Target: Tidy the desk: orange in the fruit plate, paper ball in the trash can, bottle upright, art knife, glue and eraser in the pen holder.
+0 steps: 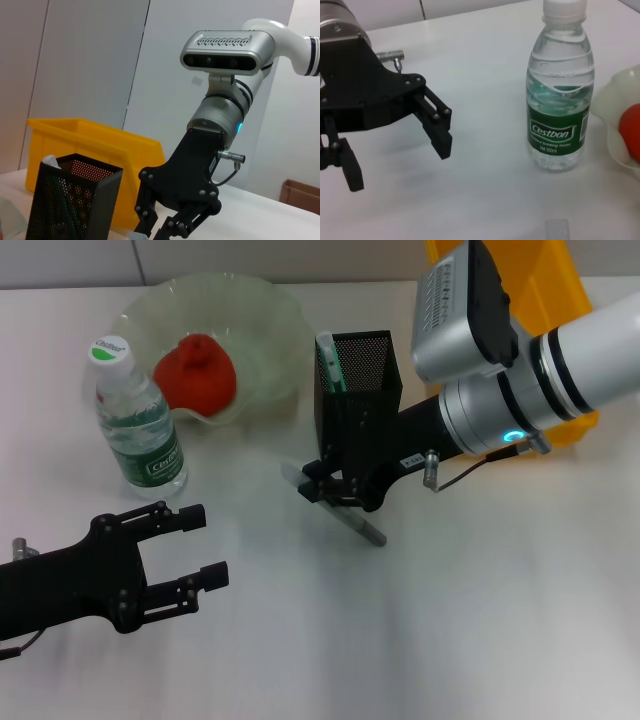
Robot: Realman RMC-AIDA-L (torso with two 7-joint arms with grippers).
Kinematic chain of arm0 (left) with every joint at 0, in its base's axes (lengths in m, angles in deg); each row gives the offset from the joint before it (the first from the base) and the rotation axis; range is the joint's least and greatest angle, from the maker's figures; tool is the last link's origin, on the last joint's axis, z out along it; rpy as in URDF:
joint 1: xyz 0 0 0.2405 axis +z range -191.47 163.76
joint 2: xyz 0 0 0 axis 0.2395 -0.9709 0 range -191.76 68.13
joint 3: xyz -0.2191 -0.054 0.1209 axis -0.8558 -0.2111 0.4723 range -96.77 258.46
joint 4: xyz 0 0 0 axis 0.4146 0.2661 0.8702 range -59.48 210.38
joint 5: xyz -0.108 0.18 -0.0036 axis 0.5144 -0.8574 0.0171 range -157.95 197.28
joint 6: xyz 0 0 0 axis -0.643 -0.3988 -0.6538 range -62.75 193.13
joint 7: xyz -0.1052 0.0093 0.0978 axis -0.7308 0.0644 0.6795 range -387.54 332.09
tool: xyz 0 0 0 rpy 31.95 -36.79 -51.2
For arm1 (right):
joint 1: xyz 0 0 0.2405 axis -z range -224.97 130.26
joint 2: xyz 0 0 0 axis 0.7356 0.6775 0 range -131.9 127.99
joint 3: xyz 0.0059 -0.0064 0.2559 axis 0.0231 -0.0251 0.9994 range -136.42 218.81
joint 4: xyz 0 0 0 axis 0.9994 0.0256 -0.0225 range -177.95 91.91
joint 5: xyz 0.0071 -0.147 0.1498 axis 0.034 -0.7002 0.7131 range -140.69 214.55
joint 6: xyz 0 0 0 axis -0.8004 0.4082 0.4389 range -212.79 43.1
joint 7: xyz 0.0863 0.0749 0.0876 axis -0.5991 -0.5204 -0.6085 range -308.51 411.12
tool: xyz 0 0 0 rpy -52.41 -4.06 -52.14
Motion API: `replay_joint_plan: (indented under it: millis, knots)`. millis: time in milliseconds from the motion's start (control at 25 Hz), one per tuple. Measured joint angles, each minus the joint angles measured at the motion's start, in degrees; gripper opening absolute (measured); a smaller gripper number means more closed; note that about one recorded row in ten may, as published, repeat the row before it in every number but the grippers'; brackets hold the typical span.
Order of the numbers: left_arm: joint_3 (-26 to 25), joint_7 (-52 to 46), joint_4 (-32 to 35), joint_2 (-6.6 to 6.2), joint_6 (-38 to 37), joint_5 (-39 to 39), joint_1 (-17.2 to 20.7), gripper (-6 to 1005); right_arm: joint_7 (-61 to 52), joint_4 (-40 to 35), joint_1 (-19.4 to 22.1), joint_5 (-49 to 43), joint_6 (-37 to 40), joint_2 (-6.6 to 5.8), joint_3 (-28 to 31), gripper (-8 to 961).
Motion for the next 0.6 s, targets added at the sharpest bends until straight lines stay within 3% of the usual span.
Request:
replay_joint_plan:
  millis: [600]
  knots:
    - [0.00,-0.01,0.00,0.00,0.01,0.00,0.00,738,0.10,-0.17,0.00,-0.21,1.85,0.00,2.03,135]
